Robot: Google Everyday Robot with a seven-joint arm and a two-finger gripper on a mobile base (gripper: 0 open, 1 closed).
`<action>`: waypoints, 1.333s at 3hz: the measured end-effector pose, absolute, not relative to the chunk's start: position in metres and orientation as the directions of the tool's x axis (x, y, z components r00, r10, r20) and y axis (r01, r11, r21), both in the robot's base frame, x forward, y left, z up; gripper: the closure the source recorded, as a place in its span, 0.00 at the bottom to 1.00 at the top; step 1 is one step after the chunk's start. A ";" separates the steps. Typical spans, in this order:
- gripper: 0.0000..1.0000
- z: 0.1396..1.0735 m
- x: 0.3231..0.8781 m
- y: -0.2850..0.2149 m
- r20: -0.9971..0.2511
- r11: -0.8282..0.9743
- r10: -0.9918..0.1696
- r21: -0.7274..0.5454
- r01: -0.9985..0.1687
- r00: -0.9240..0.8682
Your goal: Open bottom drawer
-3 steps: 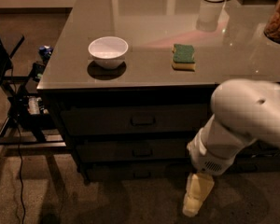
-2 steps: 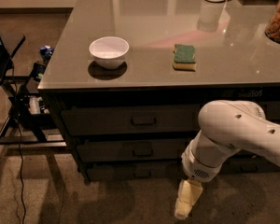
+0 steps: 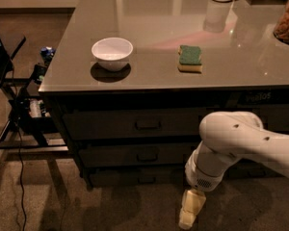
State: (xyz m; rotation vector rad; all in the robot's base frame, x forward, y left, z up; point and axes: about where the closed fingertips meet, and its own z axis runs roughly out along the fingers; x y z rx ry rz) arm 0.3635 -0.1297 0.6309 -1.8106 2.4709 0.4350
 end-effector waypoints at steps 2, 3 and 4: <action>0.00 0.526 0.386 -0.149 -0.218 0.312 -0.906 0.234 -0.921 -0.362; 0.00 0.475 0.391 -0.147 -0.201 0.315 -0.905 0.273 -0.909 -0.374; 0.00 0.475 0.391 -0.147 -0.201 0.315 -0.905 0.273 -0.909 -0.374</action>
Offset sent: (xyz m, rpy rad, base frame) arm 0.0421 -0.0277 -0.1656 0.0560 0.0405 -0.0750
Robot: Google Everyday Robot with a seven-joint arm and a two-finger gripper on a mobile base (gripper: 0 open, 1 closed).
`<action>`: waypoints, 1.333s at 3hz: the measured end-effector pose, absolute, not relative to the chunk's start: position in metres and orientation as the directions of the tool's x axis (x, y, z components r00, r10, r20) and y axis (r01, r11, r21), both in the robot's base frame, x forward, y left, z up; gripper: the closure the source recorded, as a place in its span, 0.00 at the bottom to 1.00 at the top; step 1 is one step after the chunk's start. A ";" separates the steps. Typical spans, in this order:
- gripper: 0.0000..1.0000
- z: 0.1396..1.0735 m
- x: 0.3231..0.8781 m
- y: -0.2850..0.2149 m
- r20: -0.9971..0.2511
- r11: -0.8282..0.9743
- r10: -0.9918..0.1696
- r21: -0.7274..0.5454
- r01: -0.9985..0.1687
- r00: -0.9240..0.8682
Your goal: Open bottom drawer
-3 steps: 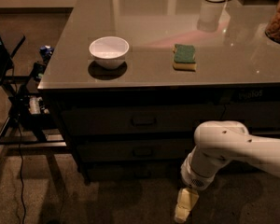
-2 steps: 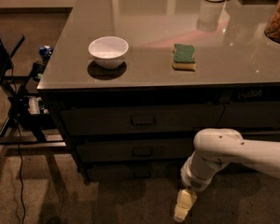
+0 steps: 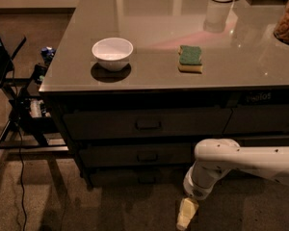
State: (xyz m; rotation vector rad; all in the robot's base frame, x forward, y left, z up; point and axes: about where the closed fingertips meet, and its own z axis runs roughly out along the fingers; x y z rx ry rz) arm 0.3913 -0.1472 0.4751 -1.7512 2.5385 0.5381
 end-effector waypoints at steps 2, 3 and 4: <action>0.00 0.416 0.439 -0.138 -0.233 0.258 -0.925 0.193 -0.947 -0.299; 0.00 0.416 0.439 -0.138 -0.233 0.258 -0.925 0.193 -0.947 -0.299; 0.00 0.412 0.439 -0.137 -0.235 0.258 -0.924 0.202 -0.945 -0.303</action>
Offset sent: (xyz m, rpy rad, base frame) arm 0.0558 0.0104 -0.0683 -0.0193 -0.1221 0.0822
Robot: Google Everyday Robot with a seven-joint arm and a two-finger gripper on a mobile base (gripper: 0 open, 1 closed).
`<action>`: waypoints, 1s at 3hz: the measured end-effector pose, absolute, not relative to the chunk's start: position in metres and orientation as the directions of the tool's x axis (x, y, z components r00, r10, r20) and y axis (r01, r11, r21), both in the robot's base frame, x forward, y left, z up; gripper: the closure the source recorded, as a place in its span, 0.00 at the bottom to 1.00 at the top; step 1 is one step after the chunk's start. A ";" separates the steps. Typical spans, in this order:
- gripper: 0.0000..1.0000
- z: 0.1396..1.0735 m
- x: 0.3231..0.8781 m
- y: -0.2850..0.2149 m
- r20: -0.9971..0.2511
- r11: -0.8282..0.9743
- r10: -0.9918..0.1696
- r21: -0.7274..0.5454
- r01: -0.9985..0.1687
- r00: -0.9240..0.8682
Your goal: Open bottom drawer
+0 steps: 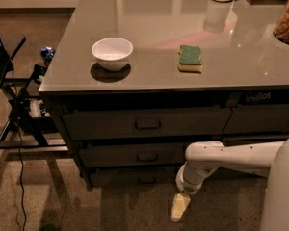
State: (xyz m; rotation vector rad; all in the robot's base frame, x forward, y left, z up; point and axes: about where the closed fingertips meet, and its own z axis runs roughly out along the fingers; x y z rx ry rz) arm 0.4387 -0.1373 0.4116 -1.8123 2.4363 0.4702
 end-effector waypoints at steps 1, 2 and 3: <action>0.00 0.376 0.451 -0.142 -0.289 0.269 -0.900 0.221 -0.937 -0.326; 0.00 0.332 0.465 -0.144 -0.325 0.275 -0.880 0.245 -0.930 -0.346; 0.00 0.294 0.478 -0.141 -0.349 0.283 -0.861 0.273 -0.919 -0.369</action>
Offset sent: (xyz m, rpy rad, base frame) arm 0.0486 -0.0110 -0.1308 0.1592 0.0236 -0.0689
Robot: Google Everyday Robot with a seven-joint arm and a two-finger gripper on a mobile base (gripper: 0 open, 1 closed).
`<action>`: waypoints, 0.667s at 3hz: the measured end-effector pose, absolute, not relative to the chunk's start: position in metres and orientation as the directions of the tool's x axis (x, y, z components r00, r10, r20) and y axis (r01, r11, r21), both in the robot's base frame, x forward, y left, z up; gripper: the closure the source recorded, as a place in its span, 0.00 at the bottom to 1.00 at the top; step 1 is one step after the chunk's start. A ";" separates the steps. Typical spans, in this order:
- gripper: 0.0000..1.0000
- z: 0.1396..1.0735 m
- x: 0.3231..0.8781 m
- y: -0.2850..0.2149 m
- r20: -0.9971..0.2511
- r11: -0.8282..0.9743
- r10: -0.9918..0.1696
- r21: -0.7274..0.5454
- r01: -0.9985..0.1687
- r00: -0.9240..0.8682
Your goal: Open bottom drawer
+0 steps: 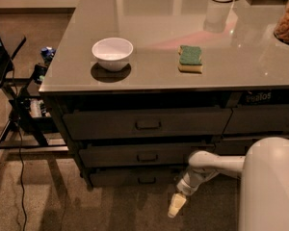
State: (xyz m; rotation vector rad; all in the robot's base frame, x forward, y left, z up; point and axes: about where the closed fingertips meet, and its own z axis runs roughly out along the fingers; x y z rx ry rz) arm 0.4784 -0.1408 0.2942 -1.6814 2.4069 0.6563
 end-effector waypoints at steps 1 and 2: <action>0.00 0.294 0.478 -0.141 -0.349 0.283 -0.861 0.273 -0.919 -0.369; 0.00 0.281 0.486 -0.137 -0.364 0.295 -0.850 0.272 -0.916 -0.381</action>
Offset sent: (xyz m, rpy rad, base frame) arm 0.0239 0.0065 -0.0315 0.0352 -0.0233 -0.0466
